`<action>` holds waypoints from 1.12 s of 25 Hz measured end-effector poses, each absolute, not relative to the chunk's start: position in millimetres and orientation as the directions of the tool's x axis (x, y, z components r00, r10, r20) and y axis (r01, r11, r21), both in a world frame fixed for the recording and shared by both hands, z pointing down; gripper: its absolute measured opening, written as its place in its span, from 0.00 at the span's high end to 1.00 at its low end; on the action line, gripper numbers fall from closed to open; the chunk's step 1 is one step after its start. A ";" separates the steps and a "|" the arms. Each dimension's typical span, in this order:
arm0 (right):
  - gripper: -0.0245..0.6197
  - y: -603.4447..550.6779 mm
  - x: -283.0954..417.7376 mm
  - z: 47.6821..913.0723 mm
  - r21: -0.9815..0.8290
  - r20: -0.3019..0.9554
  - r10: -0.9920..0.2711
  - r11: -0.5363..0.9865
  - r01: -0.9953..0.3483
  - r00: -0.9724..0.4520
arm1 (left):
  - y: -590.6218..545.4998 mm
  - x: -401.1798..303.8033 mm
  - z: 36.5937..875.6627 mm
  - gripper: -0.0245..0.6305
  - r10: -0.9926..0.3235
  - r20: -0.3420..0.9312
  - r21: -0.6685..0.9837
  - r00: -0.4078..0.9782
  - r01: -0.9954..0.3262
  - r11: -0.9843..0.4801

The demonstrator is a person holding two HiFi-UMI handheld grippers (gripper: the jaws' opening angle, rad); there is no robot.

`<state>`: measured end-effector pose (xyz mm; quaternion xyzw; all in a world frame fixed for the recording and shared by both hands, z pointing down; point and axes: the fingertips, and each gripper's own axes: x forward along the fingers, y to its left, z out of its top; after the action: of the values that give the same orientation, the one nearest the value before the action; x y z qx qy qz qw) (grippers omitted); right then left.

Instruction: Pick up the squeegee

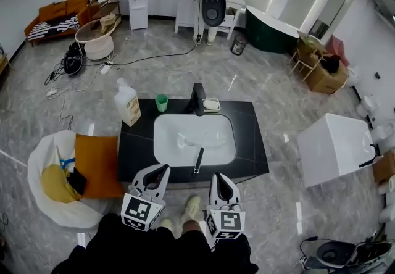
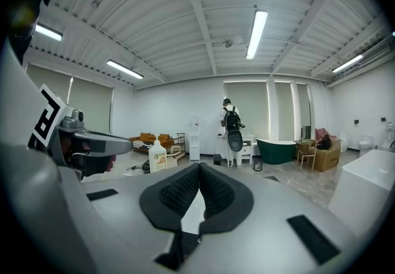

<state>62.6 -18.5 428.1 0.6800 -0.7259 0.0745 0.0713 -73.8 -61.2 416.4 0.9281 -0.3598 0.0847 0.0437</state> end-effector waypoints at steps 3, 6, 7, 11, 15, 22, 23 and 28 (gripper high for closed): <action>0.94 -44.1 75.5 439.6 -0.020 0.220 -0.973 0.068 -0.997 -0.071 | -84.1 -62.5 422.1 0.93 -0.664 0.199 0.015 0.721 -0.680 -0.733; 0.94 -73.0 89.1 461.4 -0.033 0.254 -0.963 0.088 -0.996 -0.093 | -108.9 -50.9 436.9 0.93 -0.676 0.220 0.020 0.704 -0.696 -0.718; 0.94 -82.5 92.8 469.0 -0.041 0.267 -0.958 0.097 -0.994 -0.105 | -117.7 -46.1 443.0 0.93 -0.680 0.230 0.023 0.697 -0.702 -0.712; 0.94 -121.8 108.7 493.6 -0.081 0.315 -0.937 0.133 -0.988 -0.152 | -155.1 -22.6 466.2 0.93 -0.688 0.274 0.042 0.673 -0.723 -0.690; 0.94 -158.0 120.6 528.1 -0.117 0.375 -0.908 0.156 -0.981 -0.189 | -191.1 -5.4 491.9 0.93 -0.687 0.333 0.058 0.646 -0.741 -0.669; 0.94 -208.0 142.6 586.5 -0.181 0.460 -0.861 0.148 -0.972 -0.217 | -232.1 13.0 549.4 0.93 -0.665 0.410 0.099 0.625 -0.755 -0.648; 0.94 -212.7 145.8 597.0 -0.187 0.475 -0.853 0.144 -0.972 -0.218 | -236.6 14.6 557.7 0.93 -0.660 0.421 0.103 0.622 -0.756 -0.647; 0.94 -235.0 155.9 644.4 -0.239 0.545 -0.807 0.112 -0.965 -0.229 | -255.6 24.0 594.4 0.93 -0.633 0.469 0.120 0.617 -0.754 -0.646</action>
<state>155.9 -235.0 644.4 0.6047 -0.7323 0.2795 0.1412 24.0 -255.6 594.4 0.8857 -0.3914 0.1963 0.1546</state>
